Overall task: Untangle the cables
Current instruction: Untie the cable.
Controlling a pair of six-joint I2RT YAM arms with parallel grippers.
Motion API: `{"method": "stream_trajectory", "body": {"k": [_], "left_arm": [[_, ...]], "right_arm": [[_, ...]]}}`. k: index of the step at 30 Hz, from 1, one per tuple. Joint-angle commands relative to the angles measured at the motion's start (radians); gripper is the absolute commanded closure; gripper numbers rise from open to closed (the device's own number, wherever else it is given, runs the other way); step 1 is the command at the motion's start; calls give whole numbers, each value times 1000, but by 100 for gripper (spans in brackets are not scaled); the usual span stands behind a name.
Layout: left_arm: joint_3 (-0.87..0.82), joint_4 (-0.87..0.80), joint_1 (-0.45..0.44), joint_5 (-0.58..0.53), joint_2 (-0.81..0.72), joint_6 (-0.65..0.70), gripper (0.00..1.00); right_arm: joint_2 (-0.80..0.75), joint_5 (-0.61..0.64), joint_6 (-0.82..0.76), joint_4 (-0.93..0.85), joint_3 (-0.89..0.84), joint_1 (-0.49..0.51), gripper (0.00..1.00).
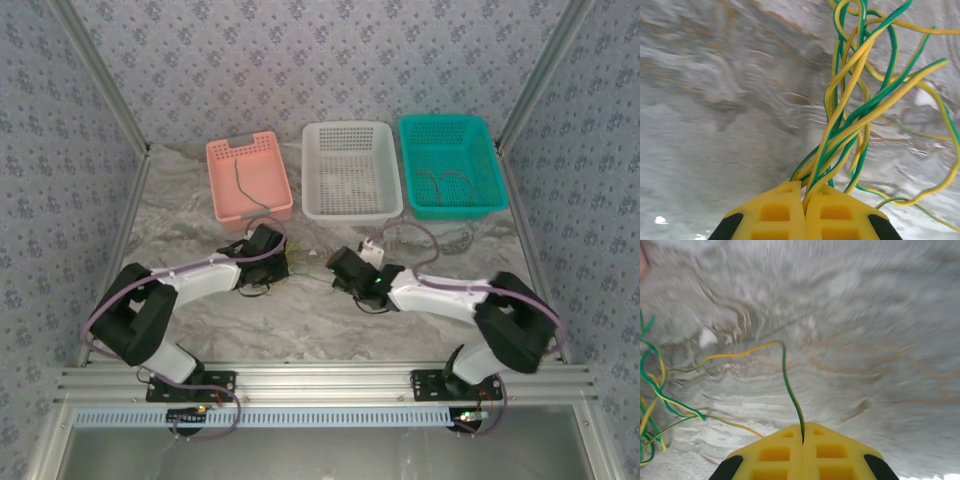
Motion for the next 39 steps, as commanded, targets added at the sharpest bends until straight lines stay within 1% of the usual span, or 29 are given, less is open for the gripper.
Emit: {"method": "stream_trajectory", "body": {"k": [1, 4, 6, 9, 10, 12, 16, 19, 22, 23, 24, 25, 26, 27, 28, 29, 30, 32, 35, 37, 39], "left_arm": [[-52, -94, 20, -119, -86, -7, 100], [-78, -133, 39, -129, -140, -7, 100], [-96, -141, 49, -127, -164, -4, 100], [-106, -157, 55, -128, -184, -6, 100], [-107, -158, 58, -127, -185, -6, 100], [-105, -163, 57, -122, -191, -9, 100], [-90, -203, 57, -146, -195, -14, 100], [-91, -211, 57, -145, -199, -15, 100], [-84, -198, 59, -110, -201, -10, 100], [-77, -190, 56, -91, -205, -4, 100], [-73, -181, 52, -73, -216, -1, 100], [-67, -185, 46, -71, -233, -2, 98], [-56, -195, 36, -78, -266, -6, 88], [-43, -213, 22, -90, -303, -7, 74], [-30, -232, 11, -103, -341, -12, 63], [-15, -252, -4, -113, -386, -13, 55], [1, -271, -16, -121, -435, -13, 51], [32, -300, -37, -125, -519, -6, 45], [78, -327, -53, -108, -627, 11, 40], [104, -314, -54, -57, -669, 20, 37], [143, -281, -54, 29, -678, 19, 36]], "right_arm": [[-208, 180, -81, -223, 1, -50, 100], [-373, 203, -166, -318, 7, -125, 100], [-488, 202, -225, -394, 26, -196, 100], [-606, 146, -331, -434, 69, -302, 100], [-623, 127, -362, -441, 89, -330, 100], [-634, 102, -422, -464, 146, -370, 100], [-632, 126, -463, -536, 253, -395, 100], [-626, 98, -492, -530, 317, -416, 100], [-572, 37, -535, -527, 394, -418, 100], [-551, 25, -535, -537, 440, -411, 100], [-536, 23, -570, -544, 466, -403, 100], [-526, 26, -584, -548, 481, -394, 100], [-519, 28, -596, -550, 494, -388, 100], [-510, 22, -609, -546, 504, -382, 100], [-505, 9, -621, -543, 514, -381, 100], [-499, -16, -643, -528, 519, -376, 100], [-491, -51, -669, -501, 518, -371, 100], [-471, -124, -718, -458, 515, -360, 100], [-439, -256, -788, -385, 507, -343, 100], [-421, -342, -825, -348, 502, -337, 100], [-396, -398, -846, -332, 503, -335, 100]]}}
